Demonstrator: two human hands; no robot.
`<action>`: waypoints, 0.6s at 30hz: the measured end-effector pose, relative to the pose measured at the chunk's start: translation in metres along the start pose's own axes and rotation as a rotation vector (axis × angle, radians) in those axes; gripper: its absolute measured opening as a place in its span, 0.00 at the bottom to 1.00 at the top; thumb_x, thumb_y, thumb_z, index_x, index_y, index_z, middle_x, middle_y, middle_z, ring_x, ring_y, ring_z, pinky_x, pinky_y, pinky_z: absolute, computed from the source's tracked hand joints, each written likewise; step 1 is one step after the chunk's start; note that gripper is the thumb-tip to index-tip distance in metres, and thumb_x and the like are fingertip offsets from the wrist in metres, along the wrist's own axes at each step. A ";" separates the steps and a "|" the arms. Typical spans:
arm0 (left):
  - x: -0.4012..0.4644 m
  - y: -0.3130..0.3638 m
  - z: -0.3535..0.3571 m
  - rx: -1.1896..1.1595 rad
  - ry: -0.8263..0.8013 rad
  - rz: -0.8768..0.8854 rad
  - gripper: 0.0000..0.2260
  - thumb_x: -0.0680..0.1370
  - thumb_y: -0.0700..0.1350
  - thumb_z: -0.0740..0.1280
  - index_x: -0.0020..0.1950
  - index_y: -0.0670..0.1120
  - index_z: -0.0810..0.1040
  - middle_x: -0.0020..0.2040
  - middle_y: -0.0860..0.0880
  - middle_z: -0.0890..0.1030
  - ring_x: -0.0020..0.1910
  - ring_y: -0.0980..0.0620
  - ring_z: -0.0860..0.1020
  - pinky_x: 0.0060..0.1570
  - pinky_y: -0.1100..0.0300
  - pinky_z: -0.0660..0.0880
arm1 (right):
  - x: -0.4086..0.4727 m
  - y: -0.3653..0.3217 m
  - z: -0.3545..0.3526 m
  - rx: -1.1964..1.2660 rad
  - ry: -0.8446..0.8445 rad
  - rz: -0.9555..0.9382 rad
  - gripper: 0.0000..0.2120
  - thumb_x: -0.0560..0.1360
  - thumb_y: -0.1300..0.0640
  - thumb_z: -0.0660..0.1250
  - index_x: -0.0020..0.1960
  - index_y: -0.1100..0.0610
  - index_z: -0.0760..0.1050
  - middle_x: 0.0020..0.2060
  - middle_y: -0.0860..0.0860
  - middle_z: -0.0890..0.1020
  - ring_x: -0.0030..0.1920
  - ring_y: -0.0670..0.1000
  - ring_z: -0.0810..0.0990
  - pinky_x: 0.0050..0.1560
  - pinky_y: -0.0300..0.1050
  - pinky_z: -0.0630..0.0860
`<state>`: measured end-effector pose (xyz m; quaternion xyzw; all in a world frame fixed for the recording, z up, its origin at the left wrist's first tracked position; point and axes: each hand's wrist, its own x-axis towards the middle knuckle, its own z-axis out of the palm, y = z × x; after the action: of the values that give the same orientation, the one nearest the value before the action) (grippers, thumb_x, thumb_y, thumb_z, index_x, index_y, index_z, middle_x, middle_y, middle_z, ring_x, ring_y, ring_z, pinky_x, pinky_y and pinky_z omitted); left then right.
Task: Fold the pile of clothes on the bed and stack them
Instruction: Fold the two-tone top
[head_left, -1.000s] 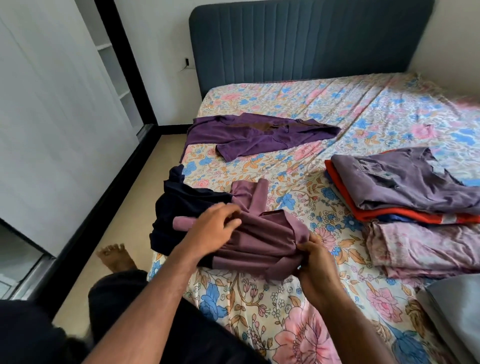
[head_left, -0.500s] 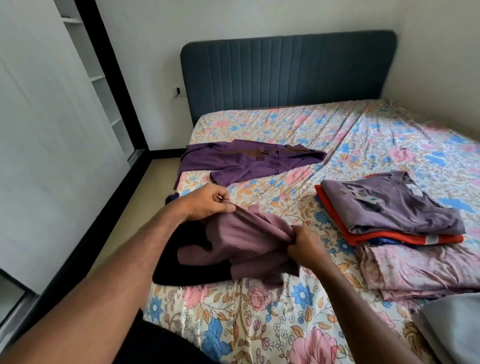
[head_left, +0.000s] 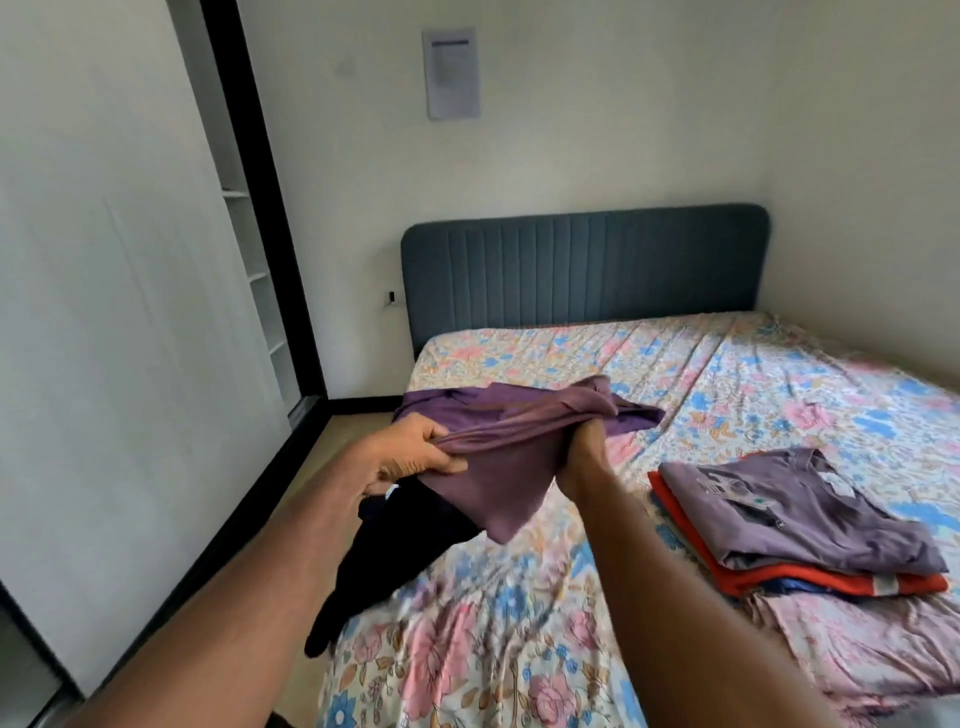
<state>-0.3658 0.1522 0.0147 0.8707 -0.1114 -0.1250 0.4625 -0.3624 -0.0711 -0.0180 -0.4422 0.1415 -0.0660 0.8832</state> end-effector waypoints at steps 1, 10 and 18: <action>-0.002 0.007 -0.004 -0.171 0.018 0.034 0.09 0.74 0.34 0.74 0.54 0.35 0.83 0.49 0.40 0.84 0.47 0.45 0.81 0.52 0.55 0.78 | 0.003 -0.015 0.010 -0.020 -0.035 -0.034 0.34 0.81 0.30 0.51 0.65 0.56 0.77 0.59 0.60 0.83 0.56 0.56 0.81 0.57 0.51 0.79; 0.015 0.104 -0.113 -0.275 0.927 0.172 0.16 0.73 0.41 0.74 0.56 0.45 0.73 0.47 0.44 0.81 0.45 0.45 0.79 0.44 0.51 0.76 | 0.008 -0.185 0.135 -0.513 -0.403 -0.638 0.29 0.76 0.60 0.72 0.73 0.54 0.65 0.62 0.55 0.79 0.59 0.51 0.81 0.57 0.46 0.81; 0.003 0.142 -0.065 -0.487 0.141 0.170 0.23 0.76 0.66 0.64 0.54 0.48 0.80 0.46 0.49 0.82 0.45 0.51 0.80 0.42 0.54 0.77 | 0.000 -0.181 0.191 -1.078 -0.261 -0.964 0.19 0.70 0.61 0.69 0.61 0.54 0.74 0.47 0.52 0.82 0.47 0.53 0.81 0.41 0.44 0.77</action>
<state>-0.3535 0.1246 0.1677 0.7279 -0.1180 -0.0478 0.6738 -0.3023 -0.0340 0.2356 -0.8326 -0.1622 -0.3154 0.4256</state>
